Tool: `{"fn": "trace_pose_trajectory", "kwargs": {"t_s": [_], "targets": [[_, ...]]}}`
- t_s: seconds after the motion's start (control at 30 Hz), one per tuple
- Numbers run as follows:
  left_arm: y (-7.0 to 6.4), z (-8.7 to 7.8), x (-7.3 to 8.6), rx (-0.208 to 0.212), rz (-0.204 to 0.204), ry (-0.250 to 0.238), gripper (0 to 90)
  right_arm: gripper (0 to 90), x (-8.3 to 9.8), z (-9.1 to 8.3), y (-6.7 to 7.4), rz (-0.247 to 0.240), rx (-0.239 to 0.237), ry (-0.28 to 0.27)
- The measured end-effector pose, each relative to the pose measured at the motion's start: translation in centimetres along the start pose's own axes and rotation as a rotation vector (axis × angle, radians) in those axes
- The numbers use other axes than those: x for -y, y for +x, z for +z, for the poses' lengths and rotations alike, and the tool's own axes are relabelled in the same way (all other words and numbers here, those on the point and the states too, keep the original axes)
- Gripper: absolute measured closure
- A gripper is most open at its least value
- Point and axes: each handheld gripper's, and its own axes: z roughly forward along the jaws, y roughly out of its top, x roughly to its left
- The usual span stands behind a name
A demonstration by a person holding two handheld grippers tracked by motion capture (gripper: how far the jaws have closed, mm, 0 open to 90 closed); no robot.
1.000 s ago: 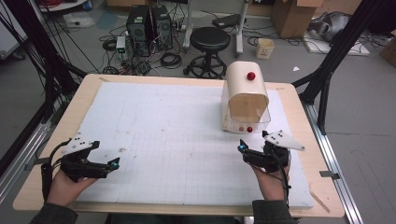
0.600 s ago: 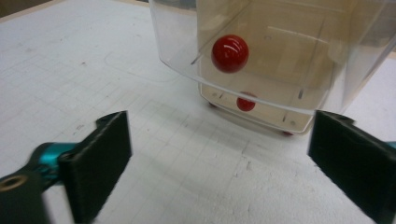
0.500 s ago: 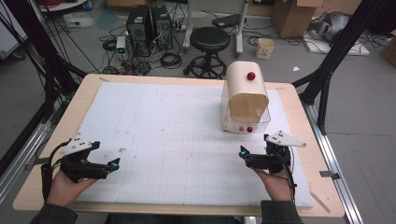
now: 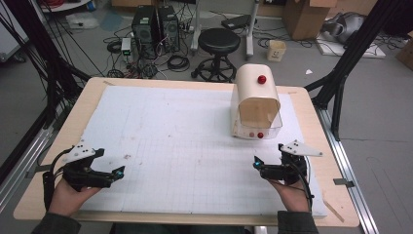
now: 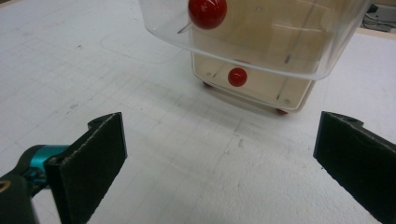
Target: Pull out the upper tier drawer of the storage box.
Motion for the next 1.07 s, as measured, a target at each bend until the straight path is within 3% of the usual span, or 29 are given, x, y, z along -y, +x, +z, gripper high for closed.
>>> {"fn": "trace_pose_trajectory", "kwargs": {"t_s": [1.07], "targets": [[0.0,0.2,0.3,0.008,0.005,0.006,1.7,1.6,2.5,-1.9,-1.6,0.025,0.011,0.002]]}}
